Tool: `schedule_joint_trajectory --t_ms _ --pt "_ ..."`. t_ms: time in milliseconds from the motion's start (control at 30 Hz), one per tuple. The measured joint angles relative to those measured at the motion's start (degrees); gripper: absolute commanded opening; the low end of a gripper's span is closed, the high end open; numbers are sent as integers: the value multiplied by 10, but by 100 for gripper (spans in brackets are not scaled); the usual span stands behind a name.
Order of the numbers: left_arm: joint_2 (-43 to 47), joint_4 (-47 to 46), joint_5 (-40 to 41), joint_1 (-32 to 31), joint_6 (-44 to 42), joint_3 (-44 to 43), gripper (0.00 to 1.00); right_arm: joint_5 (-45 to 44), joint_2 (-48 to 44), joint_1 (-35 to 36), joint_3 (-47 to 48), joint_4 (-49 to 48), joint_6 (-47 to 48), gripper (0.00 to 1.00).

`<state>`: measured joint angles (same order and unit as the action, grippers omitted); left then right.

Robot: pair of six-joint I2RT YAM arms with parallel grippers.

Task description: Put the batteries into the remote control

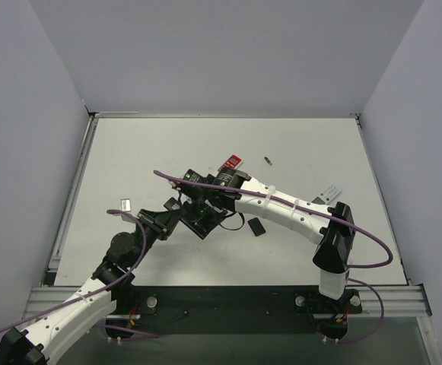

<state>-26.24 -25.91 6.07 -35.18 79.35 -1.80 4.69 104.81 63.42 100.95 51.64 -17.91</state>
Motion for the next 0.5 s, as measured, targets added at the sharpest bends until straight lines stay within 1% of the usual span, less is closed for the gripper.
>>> schedule_joint_trajectory --t_ms 100,133,167,267,367,500 --pt "-12 -1 0 0 1 0 0 0 5 0 0 0 0 15" --pt "-15 -1 0 0 1 0 0 0 7 0 0 0 0 13" --pt "-18 -1 1 0 2 0 0 0 7 0 0 0 0 9" --pt "-25 -4 2 0 4 0 0 1 9 0 0 0 0 4" --pt "-29 -4 2 0 4 0 0 2 9 0 0 1 1 2" --pt "-29 -5 2 0 4 0 0 2 9 0 0 1 0 1"
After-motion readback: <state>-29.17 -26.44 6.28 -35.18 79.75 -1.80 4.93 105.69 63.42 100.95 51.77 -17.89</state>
